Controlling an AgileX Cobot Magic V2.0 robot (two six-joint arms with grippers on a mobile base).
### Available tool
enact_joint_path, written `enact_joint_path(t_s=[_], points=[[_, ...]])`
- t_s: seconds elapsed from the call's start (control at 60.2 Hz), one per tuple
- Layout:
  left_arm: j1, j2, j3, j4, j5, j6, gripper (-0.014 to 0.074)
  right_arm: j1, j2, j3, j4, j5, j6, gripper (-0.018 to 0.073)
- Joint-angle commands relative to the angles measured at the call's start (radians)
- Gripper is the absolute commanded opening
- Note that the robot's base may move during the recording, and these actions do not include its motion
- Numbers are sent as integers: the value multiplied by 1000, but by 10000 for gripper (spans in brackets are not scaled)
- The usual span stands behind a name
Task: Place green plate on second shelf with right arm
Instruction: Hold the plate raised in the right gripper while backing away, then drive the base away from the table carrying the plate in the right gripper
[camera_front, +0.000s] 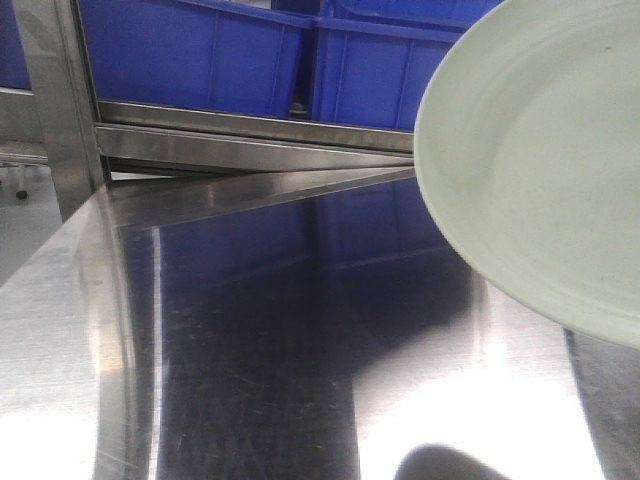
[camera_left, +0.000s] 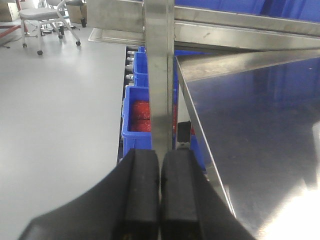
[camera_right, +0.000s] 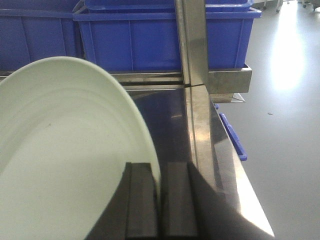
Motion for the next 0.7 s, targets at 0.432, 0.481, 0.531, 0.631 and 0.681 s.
enact_joint_path(t_s=[0.432,0.481,0.531,0.631,0.681], points=[[-3,-21,40,-2,-80,0,124,-6,5,-34,-1,-115,1,55],[-3,-21,40,-2,-80,0,124,-6,5,-34,-1,-115,1,55],[-3,-21,40,-2,-80,0,124,-6,5,-34,-1,-115,1,55],[-3,-21,40,-2,-80,0,124,-6,5,-34,-1,-115,1,55],[-3,-21,40,-2,-80,0,124,-6,5,-34,-1,-115,1,55]])
